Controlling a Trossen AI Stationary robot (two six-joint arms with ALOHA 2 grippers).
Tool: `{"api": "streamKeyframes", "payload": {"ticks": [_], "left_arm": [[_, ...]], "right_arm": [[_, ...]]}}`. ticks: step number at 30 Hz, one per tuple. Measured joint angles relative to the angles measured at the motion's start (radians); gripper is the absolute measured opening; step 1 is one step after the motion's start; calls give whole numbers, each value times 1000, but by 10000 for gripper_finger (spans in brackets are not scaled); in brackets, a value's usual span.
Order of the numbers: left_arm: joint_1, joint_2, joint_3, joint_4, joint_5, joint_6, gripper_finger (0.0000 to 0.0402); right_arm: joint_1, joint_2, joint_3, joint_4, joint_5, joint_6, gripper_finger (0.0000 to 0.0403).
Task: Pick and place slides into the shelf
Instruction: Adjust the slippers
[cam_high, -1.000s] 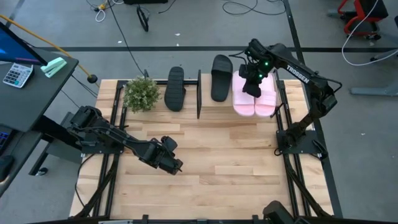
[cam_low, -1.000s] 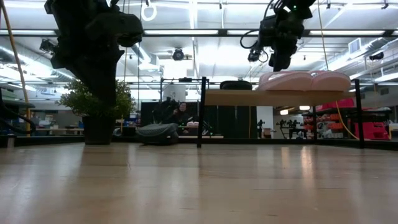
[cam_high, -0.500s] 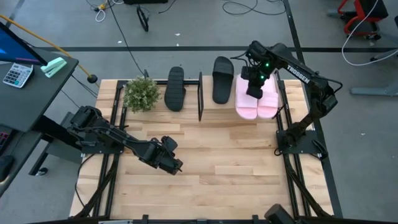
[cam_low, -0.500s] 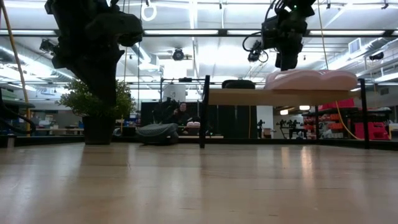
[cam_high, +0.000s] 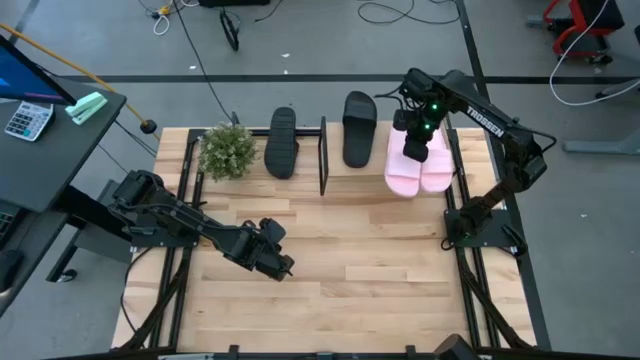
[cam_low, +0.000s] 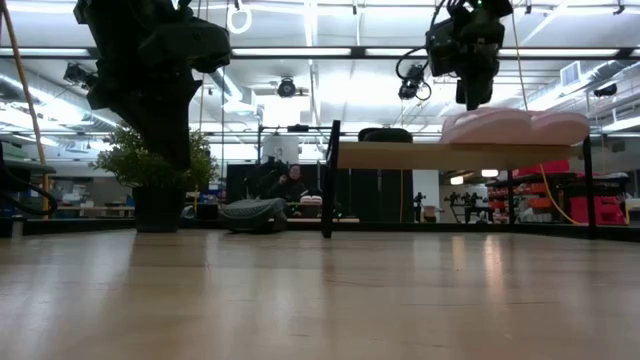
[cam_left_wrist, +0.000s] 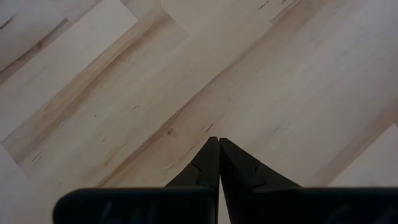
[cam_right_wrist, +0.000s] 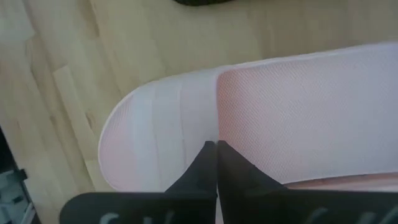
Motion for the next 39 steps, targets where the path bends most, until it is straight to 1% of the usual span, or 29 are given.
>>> {"api": "streamKeyframes", "payload": {"ticks": [3, 6, 14, 25, 35, 39], "left_arm": [[0, 0, 0, -1, 0, 5, 12], [0, 0, 0, -1, 0, 13, 16], [0, 0, 0, -1, 0, 12, 24], [0, 0, 0, -1, 0, 8, 12], [0, 0, 0, -1, 0, 5, 24], [0, 0, 0, -1, 0, 5, 16]], "right_arm": [[-1, -13, 0, -1, 28, 2, 0], [-1, -19, 0, 0, 33, 7, 0], [-1, -19, 0, 1, 32, 26, 0], [-1, -19, 0, 3, 16, 36, 0], [-1, -19, 0, 3, 4, 36, 0], [-1, -19, 0, 3, 10, 37, 10]]}}
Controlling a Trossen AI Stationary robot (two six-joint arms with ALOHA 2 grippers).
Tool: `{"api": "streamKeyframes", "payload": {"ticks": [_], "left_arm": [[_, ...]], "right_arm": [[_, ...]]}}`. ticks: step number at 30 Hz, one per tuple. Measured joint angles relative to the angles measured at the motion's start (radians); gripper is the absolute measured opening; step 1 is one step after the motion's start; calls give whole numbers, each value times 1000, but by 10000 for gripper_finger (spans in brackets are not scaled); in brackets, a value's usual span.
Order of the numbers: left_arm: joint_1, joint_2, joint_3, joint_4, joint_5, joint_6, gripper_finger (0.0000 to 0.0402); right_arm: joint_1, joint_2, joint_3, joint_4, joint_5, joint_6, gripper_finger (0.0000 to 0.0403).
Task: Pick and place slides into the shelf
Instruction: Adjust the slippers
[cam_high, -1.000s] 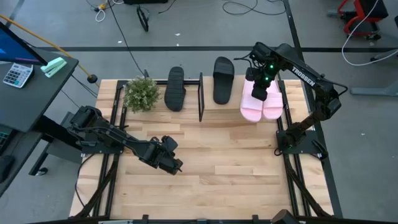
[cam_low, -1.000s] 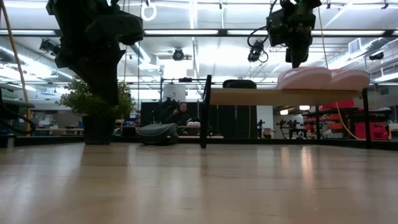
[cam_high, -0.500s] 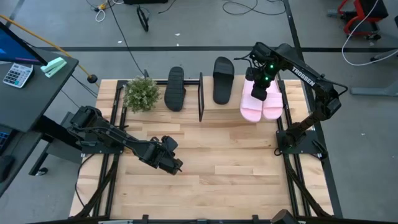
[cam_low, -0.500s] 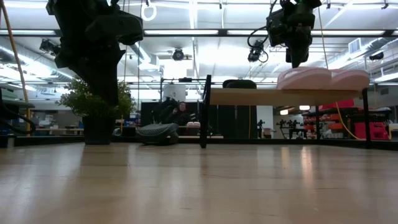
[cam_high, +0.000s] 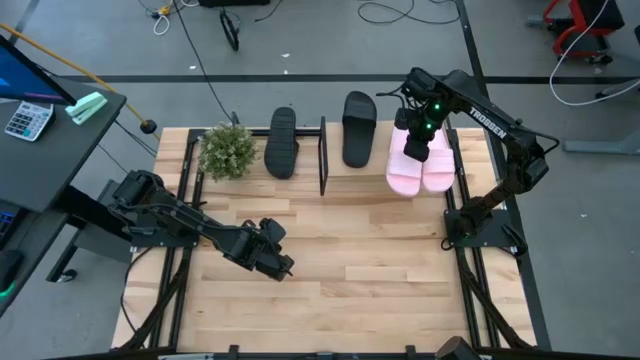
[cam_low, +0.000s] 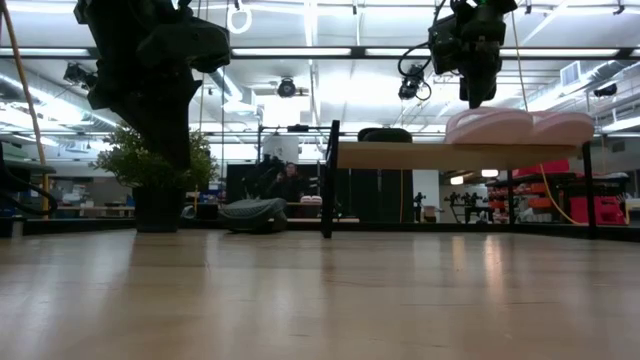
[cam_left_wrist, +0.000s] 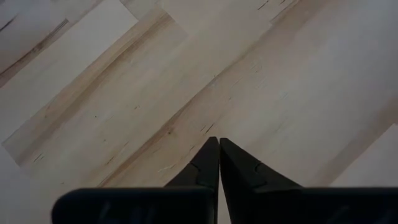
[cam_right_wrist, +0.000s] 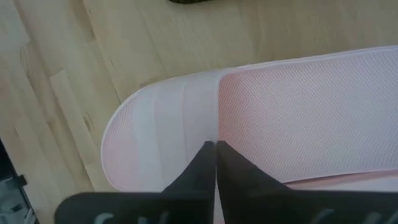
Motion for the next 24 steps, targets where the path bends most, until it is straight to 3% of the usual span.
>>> {"api": "streamKeyframes", "payload": {"ticks": [15, 24], "left_arm": [[0, 0, 0, 0, 0, -1, 22], [0, 0, 0, 0, 1, -1, 15]], "right_arm": [[0, 0, 0, -1, 11, 16, 103], [0, 0, 48, 9, 42, -2, 114]]}}
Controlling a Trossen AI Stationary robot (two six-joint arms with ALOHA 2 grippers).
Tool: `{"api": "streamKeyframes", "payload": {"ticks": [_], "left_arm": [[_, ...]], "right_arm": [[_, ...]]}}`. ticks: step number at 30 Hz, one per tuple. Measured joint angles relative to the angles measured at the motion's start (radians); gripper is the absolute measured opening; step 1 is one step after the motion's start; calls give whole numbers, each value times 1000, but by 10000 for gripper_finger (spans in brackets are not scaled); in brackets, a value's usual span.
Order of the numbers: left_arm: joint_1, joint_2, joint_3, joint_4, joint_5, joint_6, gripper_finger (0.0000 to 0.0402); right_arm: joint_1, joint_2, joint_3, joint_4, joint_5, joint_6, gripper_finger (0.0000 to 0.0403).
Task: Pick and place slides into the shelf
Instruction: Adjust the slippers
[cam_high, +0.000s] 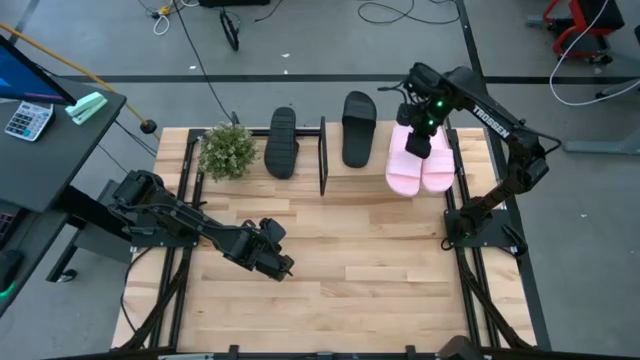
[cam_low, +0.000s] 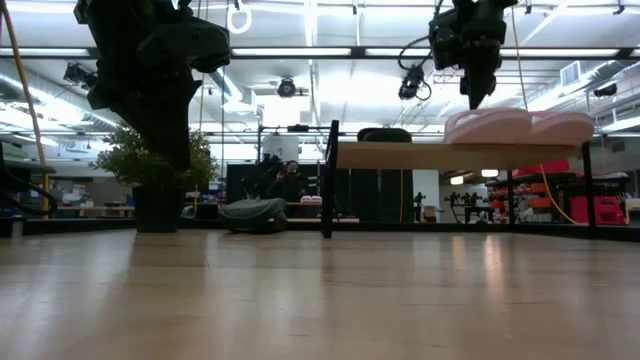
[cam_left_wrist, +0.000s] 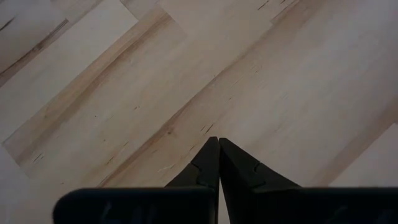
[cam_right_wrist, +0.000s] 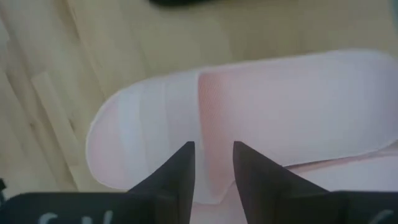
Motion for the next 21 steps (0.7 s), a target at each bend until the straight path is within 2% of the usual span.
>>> {"api": "streamKeyframes", "payload": {"ticks": [9, 15, 18, 21], "left_arm": [[0, 0, 0, 2, 0, 8, 19], [7, 0, 0, 2, 3, 38, 10], [8, 0, 0, 1, 3, 38, 10], [7, 0, 0, 1, 3, 34, 17]], "right_arm": [[31, 24, 222, 61, -3, -3, 114], [83, 166, 384, 243, 88, 18, 114], [108, 245, 448, 287, 172, -27, 114], [128, 322, 477, 294, 210, -71, 114]]}}
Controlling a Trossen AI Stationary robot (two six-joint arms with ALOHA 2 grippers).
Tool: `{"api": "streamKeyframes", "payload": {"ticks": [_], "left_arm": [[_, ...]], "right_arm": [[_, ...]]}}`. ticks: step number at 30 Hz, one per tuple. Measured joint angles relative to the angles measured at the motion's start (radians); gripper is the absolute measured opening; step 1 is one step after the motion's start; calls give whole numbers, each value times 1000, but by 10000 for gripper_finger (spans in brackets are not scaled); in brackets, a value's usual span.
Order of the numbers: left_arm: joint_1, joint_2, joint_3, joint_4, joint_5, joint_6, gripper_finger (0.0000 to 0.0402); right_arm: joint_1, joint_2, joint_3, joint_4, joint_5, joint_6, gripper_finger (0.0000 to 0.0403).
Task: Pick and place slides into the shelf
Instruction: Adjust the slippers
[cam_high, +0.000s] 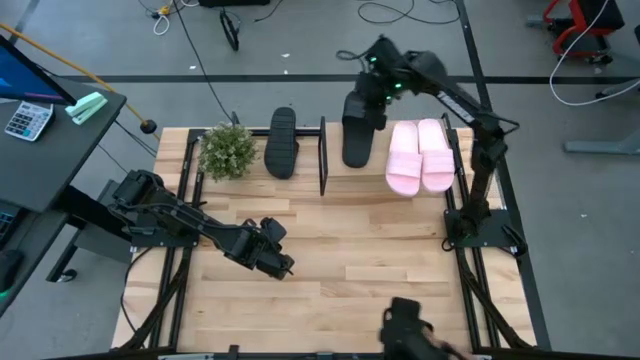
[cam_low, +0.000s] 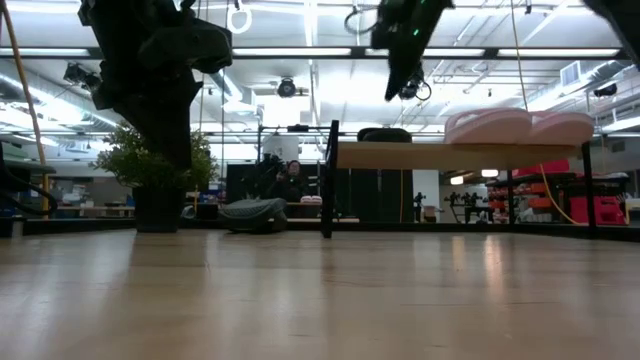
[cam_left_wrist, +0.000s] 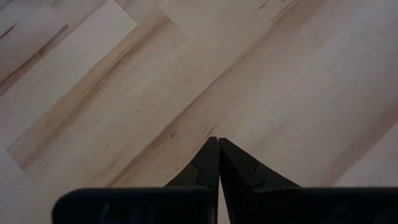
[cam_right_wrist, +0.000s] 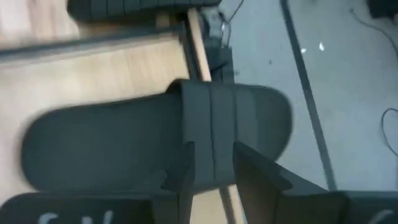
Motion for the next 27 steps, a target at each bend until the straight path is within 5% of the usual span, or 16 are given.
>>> {"api": "streamKeyframes", "payload": {"ticks": [17, 21, 25, 27], "left_arm": [[-2, 0, 0, -2, -4, -33, 31], [-2, 0, 0, -2, -4, -33, 24], [-2, 0, 0, -2, -16, -33, 21], [-2, 0, 0, -2, -22, -33, 22]], "right_arm": [[102, 164, -14, 115, 274, -158, 192], [102, 164, -14, 89, 274, -158, 136], [102, 154, -13, 59, 291, -146, 26], [102, 148, -13, 42, 304, -146, 19]]}}
